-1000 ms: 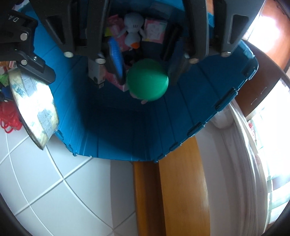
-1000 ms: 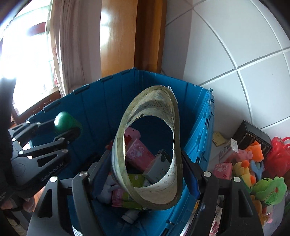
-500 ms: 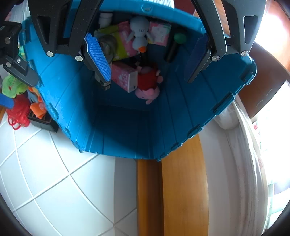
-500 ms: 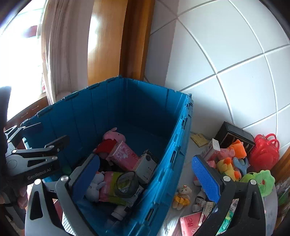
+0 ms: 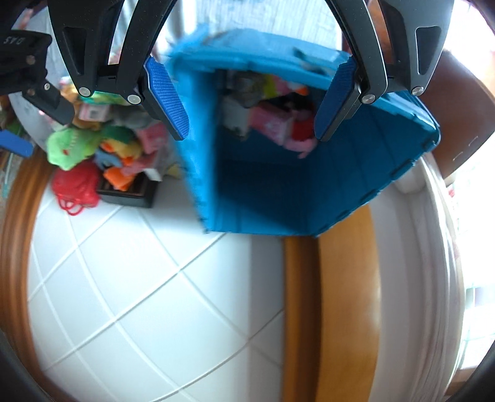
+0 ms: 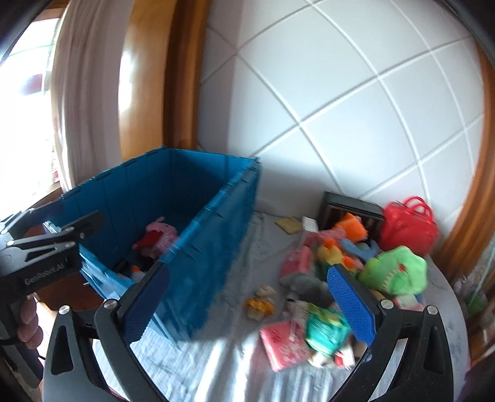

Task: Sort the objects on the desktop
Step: 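Move both open tools back from the bin toward the toy pile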

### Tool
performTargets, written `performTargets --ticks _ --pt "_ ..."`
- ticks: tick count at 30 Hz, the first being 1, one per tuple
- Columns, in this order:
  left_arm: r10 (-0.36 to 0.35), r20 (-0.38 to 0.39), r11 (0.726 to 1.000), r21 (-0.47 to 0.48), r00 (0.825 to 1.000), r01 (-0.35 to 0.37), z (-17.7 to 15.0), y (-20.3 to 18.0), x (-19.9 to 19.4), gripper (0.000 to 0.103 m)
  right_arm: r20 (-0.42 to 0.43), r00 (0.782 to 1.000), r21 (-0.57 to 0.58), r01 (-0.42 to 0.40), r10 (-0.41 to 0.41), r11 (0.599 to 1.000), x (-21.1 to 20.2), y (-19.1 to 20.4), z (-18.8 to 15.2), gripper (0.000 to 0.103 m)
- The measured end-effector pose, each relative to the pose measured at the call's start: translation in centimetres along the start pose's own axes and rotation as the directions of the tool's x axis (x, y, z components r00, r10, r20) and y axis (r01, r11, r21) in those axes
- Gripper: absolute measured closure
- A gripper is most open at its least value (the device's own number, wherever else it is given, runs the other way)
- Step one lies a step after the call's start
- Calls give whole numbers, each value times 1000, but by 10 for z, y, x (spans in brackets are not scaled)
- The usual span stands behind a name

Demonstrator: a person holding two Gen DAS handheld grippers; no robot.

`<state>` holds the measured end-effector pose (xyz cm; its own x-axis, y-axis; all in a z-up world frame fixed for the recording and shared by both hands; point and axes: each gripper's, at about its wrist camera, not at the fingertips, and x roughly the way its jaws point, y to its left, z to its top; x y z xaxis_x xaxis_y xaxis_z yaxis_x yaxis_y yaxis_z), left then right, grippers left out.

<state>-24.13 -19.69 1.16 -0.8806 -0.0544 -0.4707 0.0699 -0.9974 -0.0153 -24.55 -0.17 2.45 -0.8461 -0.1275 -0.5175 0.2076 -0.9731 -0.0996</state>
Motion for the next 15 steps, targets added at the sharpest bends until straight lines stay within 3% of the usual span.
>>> performTargets --ticks 7,15 --pt "-55 -53 998 -16 997 55 -34 -75 -38 19 -52 997 65 51 -48 997 -46 -78 -50 0" --pt "-73 -118 996 49 990 79 -55 -124 -60 19 -86 993 135 90 -79 987 -76 -117 -82 0"
